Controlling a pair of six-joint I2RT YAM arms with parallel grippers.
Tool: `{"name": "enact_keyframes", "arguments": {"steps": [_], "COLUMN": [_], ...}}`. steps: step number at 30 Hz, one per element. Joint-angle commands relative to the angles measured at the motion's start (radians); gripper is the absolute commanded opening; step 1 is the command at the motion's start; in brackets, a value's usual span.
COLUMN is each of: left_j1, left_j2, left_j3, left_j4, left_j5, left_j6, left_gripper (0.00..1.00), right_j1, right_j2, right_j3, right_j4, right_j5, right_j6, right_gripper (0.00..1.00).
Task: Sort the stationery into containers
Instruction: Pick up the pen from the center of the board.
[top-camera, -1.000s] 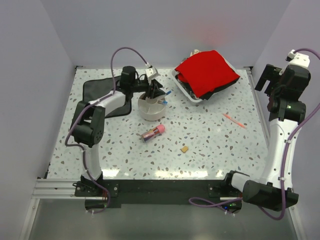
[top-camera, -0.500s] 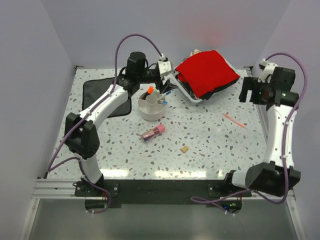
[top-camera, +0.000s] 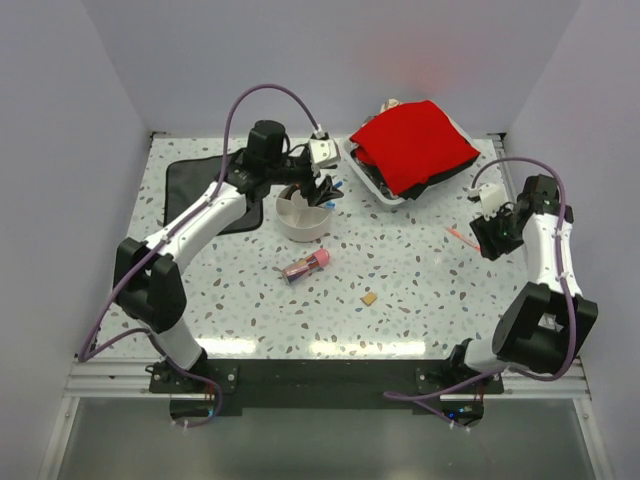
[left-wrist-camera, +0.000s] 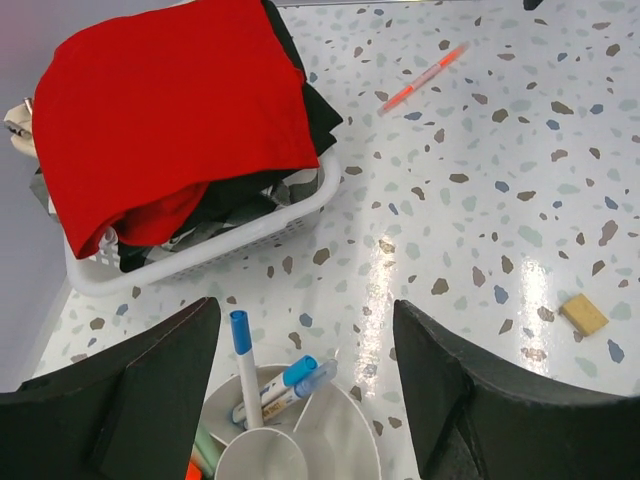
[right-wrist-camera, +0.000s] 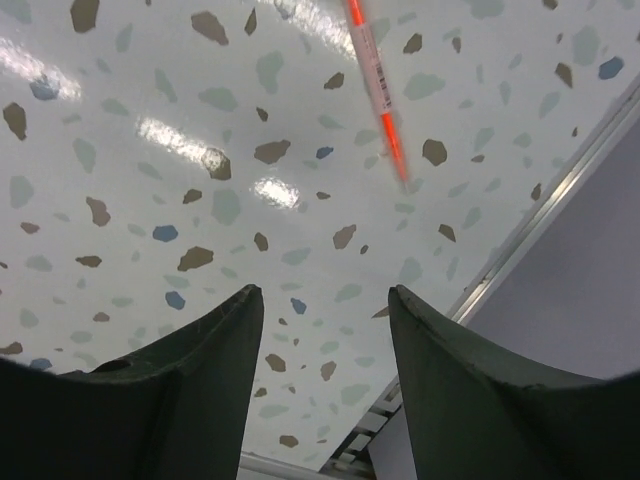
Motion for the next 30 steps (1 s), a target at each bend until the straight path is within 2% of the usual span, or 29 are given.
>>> {"name": "enact_keyframes", "arguments": {"steps": [1, 3, 9, 16, 22, 30], "left_j1": [-0.003, -0.006, -0.017, -0.018, -0.018, -0.018], "left_j2": [-0.055, -0.049, 0.01, 0.086, 0.157, 0.181], "left_j3": [-0.006, -0.002, 0.058, 0.146, 0.23, 0.253], "left_j4": [-0.038, -0.041, -0.06, -0.08, -0.124, -0.12], "left_j5": [-0.037, -0.043, -0.066, -0.069, -0.071, -0.071], "left_j6": [0.044, 0.041, 0.024, -0.004, -0.031, -0.06], "left_gripper": [0.75, 0.75, 0.75, 0.75, 0.75, 0.75], "right_j1": [-0.029, -0.031, -0.04, -0.043, -0.041, -0.041], "right_j2": [0.08, 0.155, 0.302, 0.4, 0.41, 0.416], "right_j3": [0.004, 0.033, 0.102, 0.122, 0.088, 0.053], "right_j4": [0.127, 0.153, 0.191, 0.21, 0.179, 0.185], "right_j5": [-0.057, -0.053, -0.054, -0.047, -0.062, -0.051], "right_j6": [-0.201, -0.226, -0.298, -0.35, -0.408, -0.405], "right_gripper": [0.48, 0.45, 0.47, 0.47, 0.44, 0.42]}}
